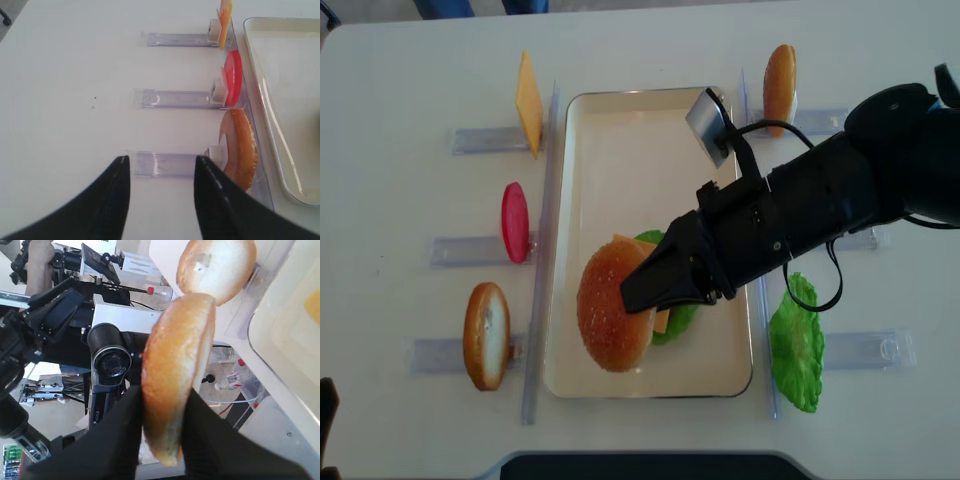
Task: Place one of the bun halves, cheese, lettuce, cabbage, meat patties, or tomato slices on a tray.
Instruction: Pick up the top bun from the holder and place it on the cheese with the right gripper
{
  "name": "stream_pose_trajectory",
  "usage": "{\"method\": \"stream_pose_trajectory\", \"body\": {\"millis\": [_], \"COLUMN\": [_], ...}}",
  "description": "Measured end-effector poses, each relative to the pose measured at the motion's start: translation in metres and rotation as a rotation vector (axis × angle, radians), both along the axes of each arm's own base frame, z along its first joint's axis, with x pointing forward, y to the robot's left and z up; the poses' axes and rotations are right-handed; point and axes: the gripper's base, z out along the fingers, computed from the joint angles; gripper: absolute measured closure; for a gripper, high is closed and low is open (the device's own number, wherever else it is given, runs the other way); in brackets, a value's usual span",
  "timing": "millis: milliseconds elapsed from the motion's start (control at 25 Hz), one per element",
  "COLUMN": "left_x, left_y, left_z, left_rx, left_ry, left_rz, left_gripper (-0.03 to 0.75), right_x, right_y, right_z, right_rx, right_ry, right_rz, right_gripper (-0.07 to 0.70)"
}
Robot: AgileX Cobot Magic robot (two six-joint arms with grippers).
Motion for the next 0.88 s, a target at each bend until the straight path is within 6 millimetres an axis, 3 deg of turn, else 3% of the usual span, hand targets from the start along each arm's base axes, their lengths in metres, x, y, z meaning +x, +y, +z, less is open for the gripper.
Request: {"method": "stream_pose_trajectory", "body": {"millis": [360,880], "left_x": [0.0,0.0], "left_y": [0.0,0.0], "left_z": [0.0,0.0], "left_rx": [0.0,0.0], "left_ry": [0.0,0.0], "left_rz": [0.0,0.0], "left_gripper": [0.388,0.388], "right_x": [0.036,0.043], "right_y": [-0.014,-0.011], "right_z": [-0.037,-0.051], "right_rx": [0.007,0.037], "right_ry": [0.061,0.08], "right_rz": [-0.124,-0.153], "right_gripper": [0.433,0.433]}}
